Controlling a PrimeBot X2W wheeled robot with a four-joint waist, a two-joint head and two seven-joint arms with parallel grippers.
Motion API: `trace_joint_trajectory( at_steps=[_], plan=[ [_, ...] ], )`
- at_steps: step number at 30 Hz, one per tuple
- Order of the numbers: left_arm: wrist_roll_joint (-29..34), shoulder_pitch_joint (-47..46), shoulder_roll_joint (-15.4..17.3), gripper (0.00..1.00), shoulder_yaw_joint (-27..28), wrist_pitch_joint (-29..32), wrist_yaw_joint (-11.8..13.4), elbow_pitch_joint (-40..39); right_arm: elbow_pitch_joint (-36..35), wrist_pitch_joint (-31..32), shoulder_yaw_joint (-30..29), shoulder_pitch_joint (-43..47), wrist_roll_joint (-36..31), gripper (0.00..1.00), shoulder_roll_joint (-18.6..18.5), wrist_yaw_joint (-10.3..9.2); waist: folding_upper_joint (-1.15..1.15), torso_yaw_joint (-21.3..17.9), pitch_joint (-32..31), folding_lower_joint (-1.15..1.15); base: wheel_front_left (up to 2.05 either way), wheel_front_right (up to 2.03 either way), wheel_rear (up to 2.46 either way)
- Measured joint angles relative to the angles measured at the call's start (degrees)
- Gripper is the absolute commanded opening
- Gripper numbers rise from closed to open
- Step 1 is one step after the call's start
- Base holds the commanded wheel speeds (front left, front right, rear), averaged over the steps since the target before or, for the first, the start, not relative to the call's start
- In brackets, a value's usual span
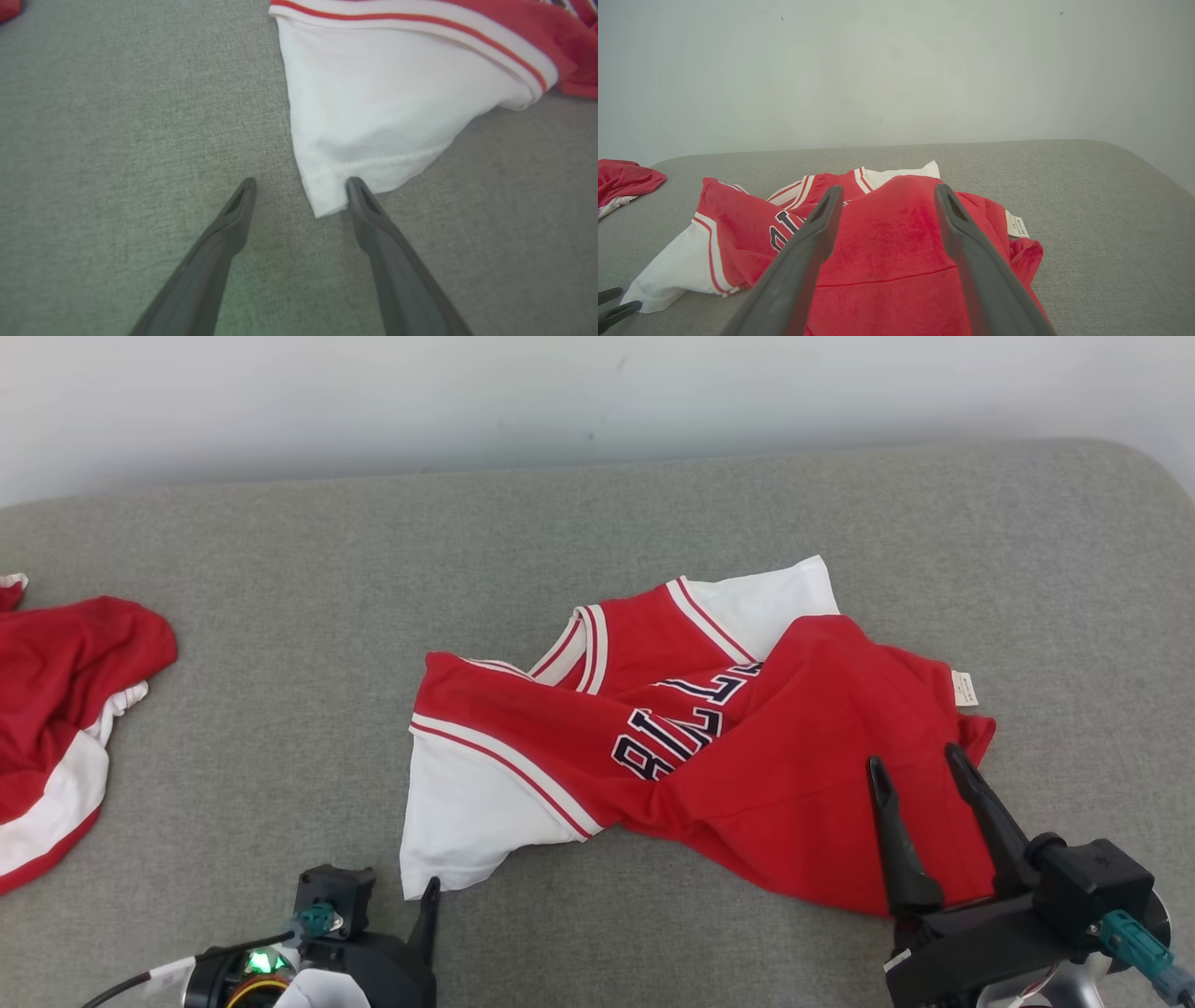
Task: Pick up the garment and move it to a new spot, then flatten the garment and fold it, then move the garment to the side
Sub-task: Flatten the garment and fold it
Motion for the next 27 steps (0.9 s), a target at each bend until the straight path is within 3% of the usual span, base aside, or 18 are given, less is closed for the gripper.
trace_joint_trajectory(
  at_steps=[8,9,11,16,27],
  plan=[
    [-0.56,-1.21,-0.34,1.00,-0.09,0.53,0.48,1.36,0.23,-0.32,-0.20,-0.05,0.07,1.00,0.15,0.00,0.00,-0.38,0.52,0.00,0.00,0.00,0.00],
    [-0.68,-1.45,-0.45,0.80,-0.08,0.60,0.48,1.64,0.26,-0.43,-0.20,-0.07,0.07,1.00,0.19,0.00,0.00,-0.35,0.56,0.00,0.00,0.00,0.00],
    [-0.75,-1.79,-0.46,0.00,-0.26,1.08,0.40,2.08,0.32,-0.46,-0.13,-0.12,0.07,1.00,0.24,0.00,0.00,-0.32,0.62,0.00,0.00,0.00,0.00],
    [-1.24,-2.48,-0.78,0.00,-1.01,2.07,-0.29,2.56,0.91,1.52,-1.29,-0.20,0.11,1.00,0.49,0.00,0.00,-0.35,0.76,0.00,0.00,0.00,0.00],
    [-1.76,-1.67,-0.80,0.00,-0.87,0.36,0.62,2.00,0.69,25.74,-9.36,-3.43,-2.52,1.00,-0.81,0.00,0.00,-0.70,0.84,0.01,0.00,0.00,0.00]
  ],
)
